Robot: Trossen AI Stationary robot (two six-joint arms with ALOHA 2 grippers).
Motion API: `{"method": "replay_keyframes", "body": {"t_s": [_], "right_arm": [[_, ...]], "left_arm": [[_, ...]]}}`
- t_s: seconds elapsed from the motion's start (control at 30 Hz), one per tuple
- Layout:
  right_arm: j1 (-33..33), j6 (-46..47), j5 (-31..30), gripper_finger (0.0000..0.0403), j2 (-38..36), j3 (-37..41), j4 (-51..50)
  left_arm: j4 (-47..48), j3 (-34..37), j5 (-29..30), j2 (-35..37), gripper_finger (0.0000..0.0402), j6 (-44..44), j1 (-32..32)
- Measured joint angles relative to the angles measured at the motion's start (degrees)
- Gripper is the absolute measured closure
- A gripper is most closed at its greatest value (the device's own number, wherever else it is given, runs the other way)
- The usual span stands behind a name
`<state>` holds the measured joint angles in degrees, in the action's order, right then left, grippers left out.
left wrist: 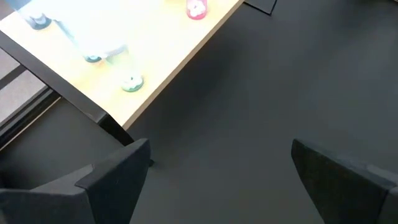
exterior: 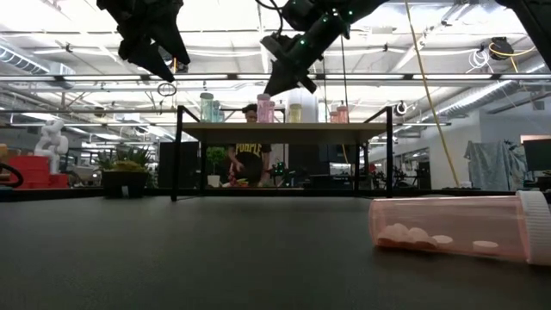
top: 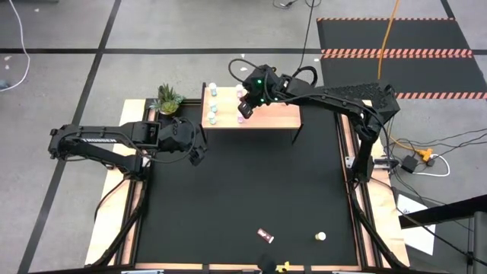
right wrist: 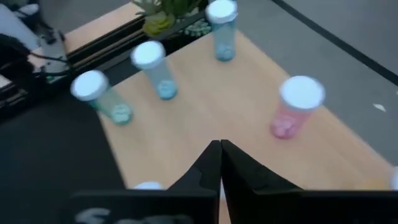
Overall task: Pick and place medicine bottles onto shelf by color
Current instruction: Adjust the violet pill bottle on the shelf
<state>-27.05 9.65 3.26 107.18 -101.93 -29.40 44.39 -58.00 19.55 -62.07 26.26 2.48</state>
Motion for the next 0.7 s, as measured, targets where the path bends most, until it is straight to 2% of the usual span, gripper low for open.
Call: {"method": "replay_keyframes", "body": {"t_s": [0.7], "right_arm": [[-0.3,-0.3,-0.1,0.0403,0.0,0.0,-3.2]], "left_arm": [[0.0,0.0,0.0,0.0,0.0011,-0.4,0.1]]}}
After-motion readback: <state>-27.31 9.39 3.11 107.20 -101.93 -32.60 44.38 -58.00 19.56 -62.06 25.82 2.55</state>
